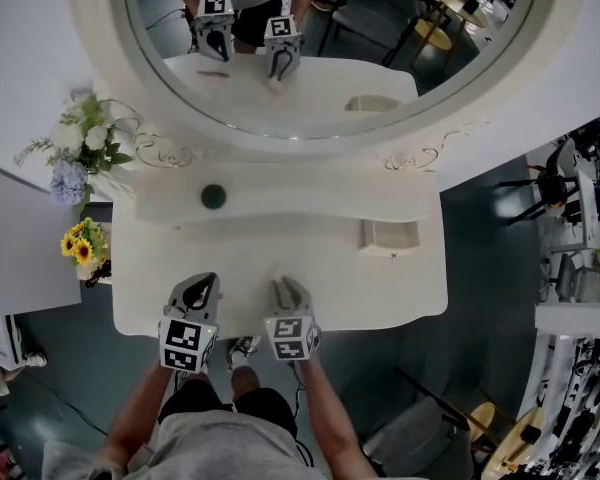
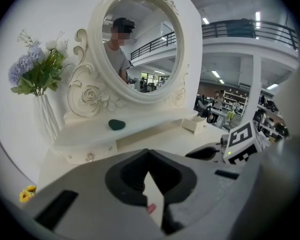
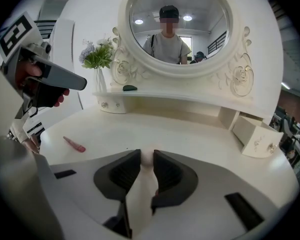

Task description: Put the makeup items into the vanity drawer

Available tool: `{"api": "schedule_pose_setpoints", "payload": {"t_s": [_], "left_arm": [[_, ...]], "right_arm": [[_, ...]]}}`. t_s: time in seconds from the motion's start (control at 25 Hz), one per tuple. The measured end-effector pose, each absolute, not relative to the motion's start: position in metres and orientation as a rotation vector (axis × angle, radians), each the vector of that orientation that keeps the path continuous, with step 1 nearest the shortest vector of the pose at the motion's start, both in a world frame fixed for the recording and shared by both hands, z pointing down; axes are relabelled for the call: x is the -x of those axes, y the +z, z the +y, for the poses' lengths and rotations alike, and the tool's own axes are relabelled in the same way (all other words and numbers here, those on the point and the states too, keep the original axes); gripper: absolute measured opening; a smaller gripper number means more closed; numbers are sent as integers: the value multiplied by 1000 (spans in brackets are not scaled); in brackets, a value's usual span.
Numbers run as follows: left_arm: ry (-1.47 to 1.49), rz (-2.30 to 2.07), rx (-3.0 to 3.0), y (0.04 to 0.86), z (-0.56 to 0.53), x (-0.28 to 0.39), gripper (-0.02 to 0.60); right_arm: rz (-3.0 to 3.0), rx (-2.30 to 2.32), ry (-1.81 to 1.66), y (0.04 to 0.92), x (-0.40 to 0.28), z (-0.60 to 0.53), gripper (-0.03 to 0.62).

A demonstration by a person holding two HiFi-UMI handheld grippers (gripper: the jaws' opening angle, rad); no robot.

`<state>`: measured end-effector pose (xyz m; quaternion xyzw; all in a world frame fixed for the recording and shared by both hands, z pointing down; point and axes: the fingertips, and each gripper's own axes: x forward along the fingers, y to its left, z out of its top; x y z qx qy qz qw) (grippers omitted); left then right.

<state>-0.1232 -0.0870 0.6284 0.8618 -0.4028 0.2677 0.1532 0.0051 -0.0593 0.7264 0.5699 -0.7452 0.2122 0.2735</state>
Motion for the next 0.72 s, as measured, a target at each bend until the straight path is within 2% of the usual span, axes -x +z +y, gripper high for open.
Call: {"api": "schedule_pose_setpoints", "payload": {"t_s": [0.4, 0.72], "left_arm": [[744, -1151, -2548, 600, -83, 108, 0], [694, -1069, -2675, 569, -79, 72, 0]], "right_arm": [[-2067, -1712, 502, 668, -26, -56, 87], [-2044, -1905, 411, 611, -61, -36, 89]]}}
